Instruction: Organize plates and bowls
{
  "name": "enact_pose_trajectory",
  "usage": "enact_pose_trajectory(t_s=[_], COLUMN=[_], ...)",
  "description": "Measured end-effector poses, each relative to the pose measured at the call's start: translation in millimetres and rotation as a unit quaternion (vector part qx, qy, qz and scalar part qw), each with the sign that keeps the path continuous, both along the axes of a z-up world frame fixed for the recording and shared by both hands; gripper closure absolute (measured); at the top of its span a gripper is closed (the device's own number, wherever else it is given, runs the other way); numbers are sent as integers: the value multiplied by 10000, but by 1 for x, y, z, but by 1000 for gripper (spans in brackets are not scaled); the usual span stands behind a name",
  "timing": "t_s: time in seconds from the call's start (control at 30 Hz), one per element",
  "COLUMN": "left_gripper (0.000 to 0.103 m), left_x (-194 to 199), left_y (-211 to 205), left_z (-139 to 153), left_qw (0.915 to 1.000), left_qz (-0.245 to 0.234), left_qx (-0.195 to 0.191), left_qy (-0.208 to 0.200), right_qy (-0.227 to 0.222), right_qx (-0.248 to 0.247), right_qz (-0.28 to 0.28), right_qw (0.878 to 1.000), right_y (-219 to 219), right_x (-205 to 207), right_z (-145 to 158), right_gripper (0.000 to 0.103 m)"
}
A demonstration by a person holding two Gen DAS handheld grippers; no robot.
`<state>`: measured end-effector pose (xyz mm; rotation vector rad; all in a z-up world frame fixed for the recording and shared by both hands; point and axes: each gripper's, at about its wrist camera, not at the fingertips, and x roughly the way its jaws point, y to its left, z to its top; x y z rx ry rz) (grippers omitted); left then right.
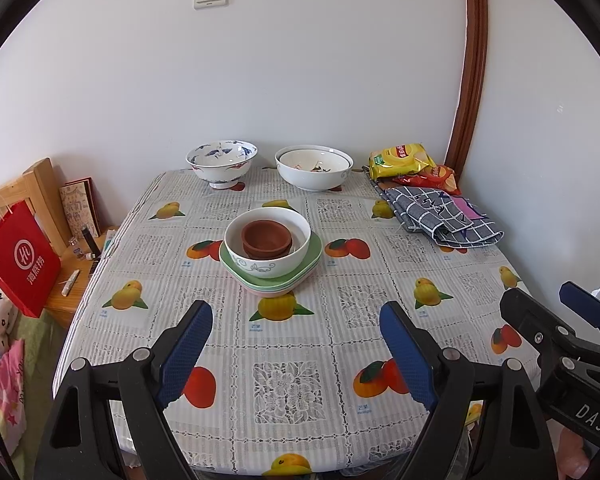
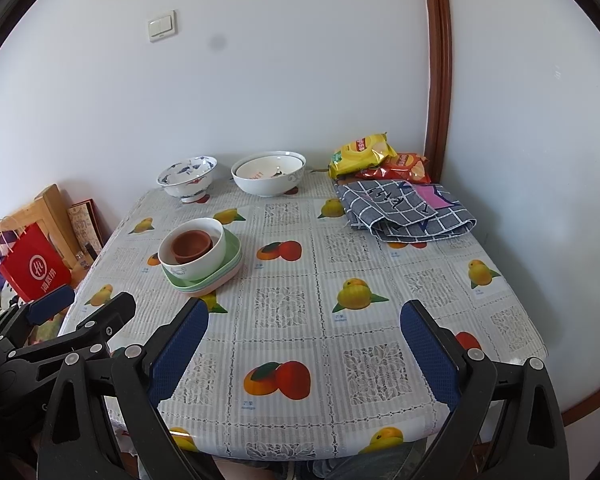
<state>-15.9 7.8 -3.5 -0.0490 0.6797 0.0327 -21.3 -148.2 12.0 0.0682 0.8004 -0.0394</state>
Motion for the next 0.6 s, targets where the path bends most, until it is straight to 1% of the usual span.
enact_pose_trajectory(t_s=[0.6], left_gripper=[18], left_x=[3], left_y=[3], left_z=[1], left_qw=[10000], left_qz=[14], left_qx=[36], left_qy=[-12], right_qy=[-52], right_qx=[61], right_qz=[26], right_qw=[10000], right_y=[0], right_x=[0], right_z=[3], right_gripper=[7])
